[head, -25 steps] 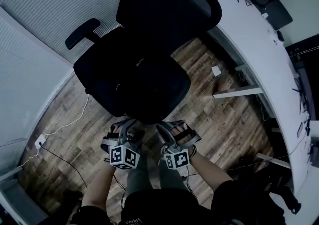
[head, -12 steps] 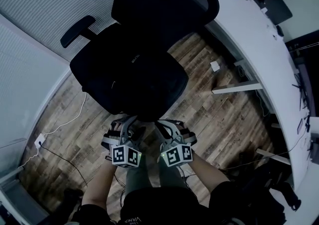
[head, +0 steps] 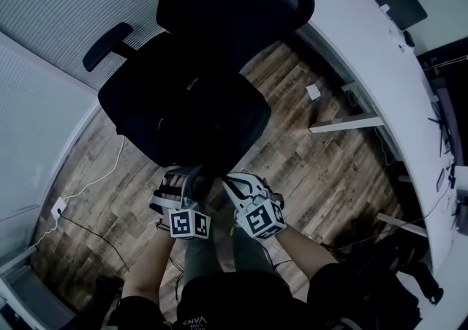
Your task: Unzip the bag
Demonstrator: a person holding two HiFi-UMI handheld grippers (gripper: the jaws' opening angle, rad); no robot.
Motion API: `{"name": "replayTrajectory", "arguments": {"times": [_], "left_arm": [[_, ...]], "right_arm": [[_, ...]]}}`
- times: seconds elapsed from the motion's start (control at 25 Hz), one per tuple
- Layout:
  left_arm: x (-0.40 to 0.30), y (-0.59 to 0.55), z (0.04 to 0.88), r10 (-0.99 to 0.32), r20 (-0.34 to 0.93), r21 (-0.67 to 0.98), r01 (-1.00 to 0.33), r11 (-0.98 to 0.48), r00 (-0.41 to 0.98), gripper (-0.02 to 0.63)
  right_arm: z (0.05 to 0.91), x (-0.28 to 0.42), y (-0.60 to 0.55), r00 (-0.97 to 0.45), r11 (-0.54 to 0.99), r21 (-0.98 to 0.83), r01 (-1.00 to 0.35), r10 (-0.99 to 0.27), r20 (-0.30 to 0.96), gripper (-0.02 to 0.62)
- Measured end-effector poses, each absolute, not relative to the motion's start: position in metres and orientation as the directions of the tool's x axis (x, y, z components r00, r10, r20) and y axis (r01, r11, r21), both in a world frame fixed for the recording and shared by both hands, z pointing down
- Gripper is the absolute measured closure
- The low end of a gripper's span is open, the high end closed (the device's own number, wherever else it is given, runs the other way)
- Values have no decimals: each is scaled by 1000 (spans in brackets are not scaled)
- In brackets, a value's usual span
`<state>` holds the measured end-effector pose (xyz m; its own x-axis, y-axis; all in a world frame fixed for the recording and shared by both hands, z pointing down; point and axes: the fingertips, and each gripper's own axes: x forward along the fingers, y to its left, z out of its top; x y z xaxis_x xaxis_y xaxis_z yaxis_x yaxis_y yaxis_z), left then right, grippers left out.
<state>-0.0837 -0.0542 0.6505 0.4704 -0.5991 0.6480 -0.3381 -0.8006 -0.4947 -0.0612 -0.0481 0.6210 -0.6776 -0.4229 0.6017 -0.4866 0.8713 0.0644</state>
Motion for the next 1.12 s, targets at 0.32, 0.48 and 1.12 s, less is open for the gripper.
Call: {"name": "replayTrajectory", "arguments": {"times": [0.32, 0.48, 1.12], "left_arm": [[-82, -60, 645, -635, 634, -550, -318, -772, 441, 458], [-83, -61, 638, -637, 628, -540, -339, -771, 448, 497], [-87, -64, 633, -570, 657, -443, -360, -821, 493, 522]], "right_arm": [[613, -58, -50, -705, 885, -6, -466, -367, 606, 542], [604, -60, -54, -730, 892, -46, -449, -337, 594, 543], [595, -56, -60, -773, 965, -26, -260, -192, 605, 543]]}}
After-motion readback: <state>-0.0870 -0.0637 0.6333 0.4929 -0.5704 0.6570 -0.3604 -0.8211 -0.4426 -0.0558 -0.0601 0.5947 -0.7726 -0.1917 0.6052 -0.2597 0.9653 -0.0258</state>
